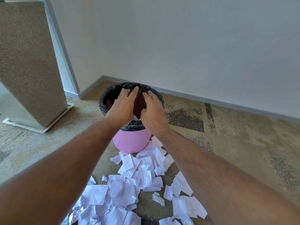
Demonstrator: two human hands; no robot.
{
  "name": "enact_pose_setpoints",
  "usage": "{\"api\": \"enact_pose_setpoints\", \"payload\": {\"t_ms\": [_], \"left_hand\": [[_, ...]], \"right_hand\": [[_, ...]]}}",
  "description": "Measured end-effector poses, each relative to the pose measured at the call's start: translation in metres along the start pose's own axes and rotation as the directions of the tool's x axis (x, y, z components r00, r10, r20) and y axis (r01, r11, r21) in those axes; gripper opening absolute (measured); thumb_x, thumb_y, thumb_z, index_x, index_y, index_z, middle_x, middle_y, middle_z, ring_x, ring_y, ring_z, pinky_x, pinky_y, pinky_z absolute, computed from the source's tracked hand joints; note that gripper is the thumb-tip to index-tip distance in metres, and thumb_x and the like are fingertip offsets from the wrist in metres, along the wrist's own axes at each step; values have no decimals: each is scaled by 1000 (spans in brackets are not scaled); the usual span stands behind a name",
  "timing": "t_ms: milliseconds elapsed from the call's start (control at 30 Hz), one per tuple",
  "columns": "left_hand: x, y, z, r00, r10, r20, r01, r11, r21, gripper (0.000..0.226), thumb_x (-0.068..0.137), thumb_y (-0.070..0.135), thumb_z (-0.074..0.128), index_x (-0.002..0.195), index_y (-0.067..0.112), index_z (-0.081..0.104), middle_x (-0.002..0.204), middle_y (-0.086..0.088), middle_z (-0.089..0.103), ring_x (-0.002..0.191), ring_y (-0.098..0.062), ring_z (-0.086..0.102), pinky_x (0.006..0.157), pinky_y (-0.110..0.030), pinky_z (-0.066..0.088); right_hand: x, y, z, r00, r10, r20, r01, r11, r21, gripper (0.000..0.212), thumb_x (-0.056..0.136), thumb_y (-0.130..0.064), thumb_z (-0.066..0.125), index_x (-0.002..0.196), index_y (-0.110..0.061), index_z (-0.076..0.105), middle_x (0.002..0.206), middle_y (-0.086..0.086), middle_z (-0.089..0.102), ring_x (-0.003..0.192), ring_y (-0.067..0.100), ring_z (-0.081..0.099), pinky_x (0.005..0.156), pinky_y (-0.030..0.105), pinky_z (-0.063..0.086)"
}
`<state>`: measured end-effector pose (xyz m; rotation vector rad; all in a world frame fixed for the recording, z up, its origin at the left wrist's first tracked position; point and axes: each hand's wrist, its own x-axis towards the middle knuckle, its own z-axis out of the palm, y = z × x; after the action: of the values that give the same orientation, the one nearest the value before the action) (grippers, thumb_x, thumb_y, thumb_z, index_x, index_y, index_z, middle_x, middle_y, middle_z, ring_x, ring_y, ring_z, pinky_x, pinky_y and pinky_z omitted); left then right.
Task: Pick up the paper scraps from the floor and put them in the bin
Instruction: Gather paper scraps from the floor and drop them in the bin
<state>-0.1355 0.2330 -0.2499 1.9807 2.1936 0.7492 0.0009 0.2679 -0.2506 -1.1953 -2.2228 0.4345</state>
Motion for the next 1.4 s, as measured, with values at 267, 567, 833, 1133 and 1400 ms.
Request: {"api": "enact_pose_setpoints", "payload": {"t_ms": [267,567,833,1133,1400], "left_hand": [[-58,29,35,939,175,-297,-162,984,66,70,74,-15,43,141,4,47,131,-16,49,114,-35,49,89,-45,47],[-131,64,124,954,298,13,-298,947,119,63,68,-13,55,128,7,57,122,-16,54,103,-37,53,74,-44,48],[-188,87,194,797,148,585,-176,984,-9,97,75,51,81,151,24,27,158,-5,27,141,-27,34,108,-43,45],[-212,91,257,673,139,727,-420,880,220,158,49,84,74,150,25,-32,155,-18,-39,143,-40,-32,117,-59,-8],[-203,92,265,720,-23,694,-227,937,267,158,51,75,80,149,28,-34,157,-12,-39,147,-40,-26,109,-77,12]], "right_hand": [[-75,67,-13,983,-104,-149,79,982,-169,47,84,4,52,129,-7,56,123,9,55,112,27,54,89,43,52],[-195,153,-23,917,270,293,-147,912,-382,66,94,-22,63,152,-21,31,156,13,29,144,33,26,111,49,38],[-251,202,-21,684,497,535,-300,859,-414,106,78,-43,80,156,-36,9,164,2,-6,150,33,3,110,55,36],[-267,215,-2,560,548,621,-252,827,-502,139,62,-53,89,154,-38,-16,159,3,-34,151,33,-18,109,64,31],[-268,227,13,504,603,619,-298,794,-530,145,59,-54,89,149,-42,-24,160,9,-32,150,39,-14,110,67,28]]}}
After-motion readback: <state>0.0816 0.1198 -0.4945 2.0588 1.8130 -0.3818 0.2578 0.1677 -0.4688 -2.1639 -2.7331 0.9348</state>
